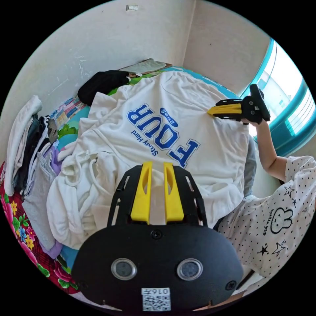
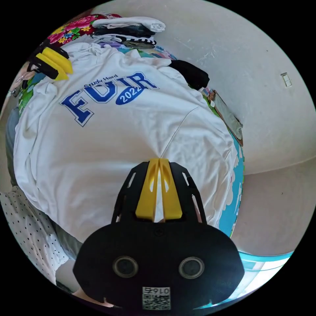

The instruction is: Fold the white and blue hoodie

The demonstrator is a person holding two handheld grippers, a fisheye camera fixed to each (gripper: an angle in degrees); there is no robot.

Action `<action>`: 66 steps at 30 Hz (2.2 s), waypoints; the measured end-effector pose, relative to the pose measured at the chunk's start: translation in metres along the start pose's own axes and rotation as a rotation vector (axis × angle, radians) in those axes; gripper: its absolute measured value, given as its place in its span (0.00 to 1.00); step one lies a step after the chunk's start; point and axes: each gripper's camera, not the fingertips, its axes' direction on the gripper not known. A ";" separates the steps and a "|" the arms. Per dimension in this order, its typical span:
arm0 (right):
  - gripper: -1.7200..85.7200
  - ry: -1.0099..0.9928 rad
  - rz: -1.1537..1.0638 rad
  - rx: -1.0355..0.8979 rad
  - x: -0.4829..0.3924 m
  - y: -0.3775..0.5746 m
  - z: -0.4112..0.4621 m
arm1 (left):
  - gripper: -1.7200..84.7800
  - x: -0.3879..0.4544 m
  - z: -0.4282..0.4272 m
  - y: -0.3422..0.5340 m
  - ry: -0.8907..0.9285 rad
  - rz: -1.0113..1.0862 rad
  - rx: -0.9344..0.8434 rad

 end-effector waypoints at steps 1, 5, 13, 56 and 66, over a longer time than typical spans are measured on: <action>0.02 0.002 -0.004 0.007 0.003 0.009 -0.001 | 0.09 -0.001 0.000 0.000 -0.005 -0.003 -0.002; 0.02 -0.026 0.017 0.021 0.025 0.033 -0.003 | 0.09 -0.015 -0.022 -0.013 -0.089 -0.031 0.060; 0.07 -0.176 0.053 0.233 0.095 0.014 -0.051 | 0.15 -0.108 -0.048 -0.098 -0.292 -0.149 0.100; 0.17 -0.169 0.811 0.122 0.356 0.376 -0.054 | 0.11 -0.058 -0.105 -0.198 -0.333 0.009 -0.192; 0.17 -0.174 0.482 0.144 0.387 0.415 -0.077 | 0.08 -0.053 -0.161 -0.222 -0.372 -0.093 -0.140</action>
